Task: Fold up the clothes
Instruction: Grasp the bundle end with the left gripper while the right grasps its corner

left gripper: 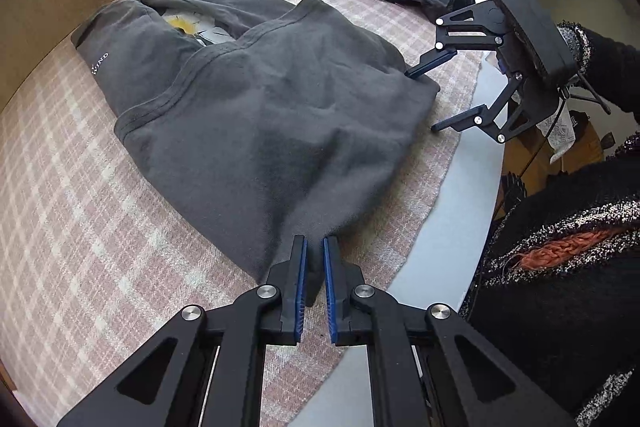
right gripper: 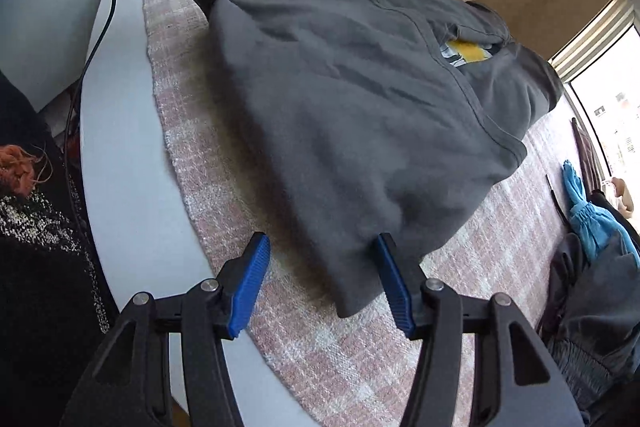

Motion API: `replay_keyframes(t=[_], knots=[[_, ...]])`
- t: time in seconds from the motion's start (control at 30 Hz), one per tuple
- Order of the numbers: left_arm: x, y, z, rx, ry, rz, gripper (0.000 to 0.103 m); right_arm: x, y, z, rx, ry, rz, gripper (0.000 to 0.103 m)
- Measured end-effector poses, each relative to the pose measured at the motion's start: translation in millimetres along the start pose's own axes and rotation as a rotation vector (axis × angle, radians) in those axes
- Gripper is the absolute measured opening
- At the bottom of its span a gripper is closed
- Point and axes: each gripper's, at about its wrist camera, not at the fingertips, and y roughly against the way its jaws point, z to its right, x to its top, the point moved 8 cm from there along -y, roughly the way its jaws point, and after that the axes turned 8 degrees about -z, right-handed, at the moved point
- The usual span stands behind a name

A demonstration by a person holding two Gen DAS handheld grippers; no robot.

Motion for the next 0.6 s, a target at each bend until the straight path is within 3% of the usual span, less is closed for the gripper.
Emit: replay_keyframes(t=[0.07,0.17,0.33,0.47,0.5,0.6], knots=[[-4,0,8,0.025,-0.05,-0.018,0.009,0,-1,4,0.025,-0.024,-0.005,0.045],[-10,-4,13,0.059,-0.105,-0.048,0.02,1,-2,4,0.029,-0.023,-0.015,0.043],[-12,-23,7,0.144,-0.158,-0.107,0.02,1,-1,2,0.036,-0.025,-0.022,0.041],[-9,-23,6,0.158,-0.17,-0.099,0.012,0,2,8,0.048,-0.054,-0.029,0.023],[-8,-20,5,0.163,-0.169,-0.09,0.008,1,5,9,0.055,-0.058,-0.026,0.015],[-3,-7,2,0.186,-0.16,-0.056,0.006,7,18,12,0.047,-0.053,-0.021,0.009]])
